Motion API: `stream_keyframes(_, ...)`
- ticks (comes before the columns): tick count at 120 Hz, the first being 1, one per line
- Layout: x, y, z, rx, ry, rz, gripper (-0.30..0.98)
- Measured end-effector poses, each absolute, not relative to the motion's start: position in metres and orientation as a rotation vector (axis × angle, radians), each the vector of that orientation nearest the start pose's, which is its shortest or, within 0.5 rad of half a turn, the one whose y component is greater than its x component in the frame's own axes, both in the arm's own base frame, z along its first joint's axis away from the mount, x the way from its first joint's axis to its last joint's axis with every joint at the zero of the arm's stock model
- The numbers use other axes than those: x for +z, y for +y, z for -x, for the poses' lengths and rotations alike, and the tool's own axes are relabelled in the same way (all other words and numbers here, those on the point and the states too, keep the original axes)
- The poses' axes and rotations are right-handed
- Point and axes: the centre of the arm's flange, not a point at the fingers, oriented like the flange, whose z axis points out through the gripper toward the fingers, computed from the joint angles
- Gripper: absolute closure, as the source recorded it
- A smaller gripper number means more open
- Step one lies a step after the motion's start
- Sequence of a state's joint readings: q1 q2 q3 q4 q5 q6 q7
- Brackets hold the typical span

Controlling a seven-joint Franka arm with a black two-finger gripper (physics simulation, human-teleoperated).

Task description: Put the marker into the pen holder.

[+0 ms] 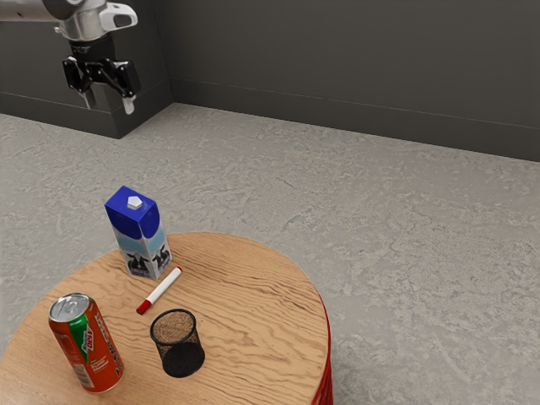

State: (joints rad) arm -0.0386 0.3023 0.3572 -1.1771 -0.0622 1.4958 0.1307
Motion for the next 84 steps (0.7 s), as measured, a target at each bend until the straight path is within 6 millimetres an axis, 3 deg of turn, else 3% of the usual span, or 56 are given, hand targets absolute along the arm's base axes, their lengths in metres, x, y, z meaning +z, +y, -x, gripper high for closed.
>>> stream_keyframes(18, 0.63, 0.149, -0.615, -0.029, -0.204, 3.09, 0.02)
stream_keyframes(24, 0.618, 0.146, -0.624, -0.013, -0.18, 3.088, 0.02)
stream_keyframes(28, 0.596, 0.145, -0.635, 0.026, -0.168, 3.083, 0.02)
stream_keyframes(38, 0.509, 0.129, -0.673, 0.176, -0.109, 3.081, 0.02)
stream_keyframes(46, 0.479, 0.125, -0.681, 0.218, -0.094, 3.092, 0.02)
stream_keyframes(50, 0.474, 0.125, -0.67, 0.25, -0.095, 3.107, 0.02)
stream_keyframes(59, 0.454, 0.132, -0.6, 0.338, -0.106, 3.153, 0.02)
stream_keyframes(64, 0.437, 0.134, -0.575, 0.344, -0.098, 3.161, 0.02)
stream_keyframes(70, 0.425, 0.132, -0.563, 0.319, -0.075, 3.16, 0.02)
stream_keyframes(84, 0.4, 0.117, -0.557, 0.289, 0.002, 3.147, 0.02)
